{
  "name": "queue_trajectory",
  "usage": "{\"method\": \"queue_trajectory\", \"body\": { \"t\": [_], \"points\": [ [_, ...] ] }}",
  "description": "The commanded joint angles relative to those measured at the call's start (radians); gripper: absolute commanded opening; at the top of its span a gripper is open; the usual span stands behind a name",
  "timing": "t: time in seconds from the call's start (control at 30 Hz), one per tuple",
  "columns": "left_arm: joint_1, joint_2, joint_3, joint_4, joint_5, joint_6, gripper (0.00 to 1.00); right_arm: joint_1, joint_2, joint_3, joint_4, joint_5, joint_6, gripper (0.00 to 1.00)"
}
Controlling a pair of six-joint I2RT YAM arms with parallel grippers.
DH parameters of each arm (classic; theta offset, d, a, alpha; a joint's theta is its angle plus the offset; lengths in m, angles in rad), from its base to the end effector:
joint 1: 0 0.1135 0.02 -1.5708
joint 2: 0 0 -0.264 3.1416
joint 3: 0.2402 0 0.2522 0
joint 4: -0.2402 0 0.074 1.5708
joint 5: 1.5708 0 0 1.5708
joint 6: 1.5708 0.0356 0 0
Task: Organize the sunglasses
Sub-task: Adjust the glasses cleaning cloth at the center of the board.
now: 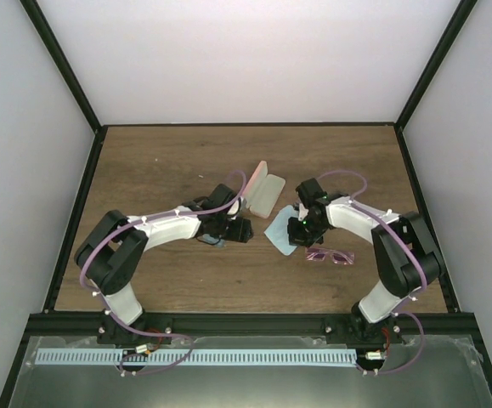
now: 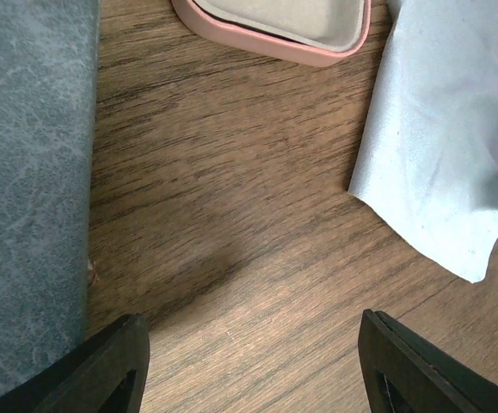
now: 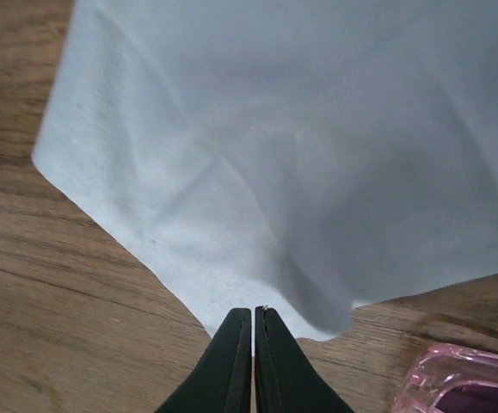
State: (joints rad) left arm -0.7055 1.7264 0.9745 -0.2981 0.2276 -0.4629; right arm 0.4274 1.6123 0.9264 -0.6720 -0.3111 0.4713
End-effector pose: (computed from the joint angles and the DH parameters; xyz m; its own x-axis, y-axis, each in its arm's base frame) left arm 0.2497 -0.2233 0.1565 -0.9111 0.2046 -0.3578 0.3468 0.8496 -0.3973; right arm 0.2515 0.1265 0.1631 -0.9984 0.0202 -0.0524 -0.0001 0.9320 0.3625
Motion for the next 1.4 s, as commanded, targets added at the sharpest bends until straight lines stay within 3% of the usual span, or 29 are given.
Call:
{"method": "queue_trajectory", "body": {
  "t": [0.0,0.4,0.77,1.1,1.27,1.37],
  "points": [
    [0.019,0.022,-0.009,-0.045,-0.017,0.000,0.69,0.021,-0.021,-0.034,0.044,-0.019,0.023,0.03],
    [0.054,-0.025,-0.045,-0.044,-0.004,-0.027,0.73,0.112,0.012,-0.142,0.062,-0.094,0.010,0.03],
    [0.095,-0.054,-0.049,-0.046,-0.004,-0.034,0.75,0.267,-0.005,-0.094,-0.002,-0.165,0.003,0.04],
    [0.088,-0.090,0.016,-0.062,-0.025,0.025,0.76,0.136,-0.170,0.058,-0.111,0.019,0.060,0.19],
    [0.017,-0.046,0.195,-0.110,-0.005,0.117,0.62,0.117,-0.172,0.019,-0.098,0.032,0.122,0.15],
    [-0.038,0.013,0.270,-0.099,0.112,0.143,0.60,0.039,-0.224,-0.005,-0.087,0.025,0.156,0.15]
  ]
}}
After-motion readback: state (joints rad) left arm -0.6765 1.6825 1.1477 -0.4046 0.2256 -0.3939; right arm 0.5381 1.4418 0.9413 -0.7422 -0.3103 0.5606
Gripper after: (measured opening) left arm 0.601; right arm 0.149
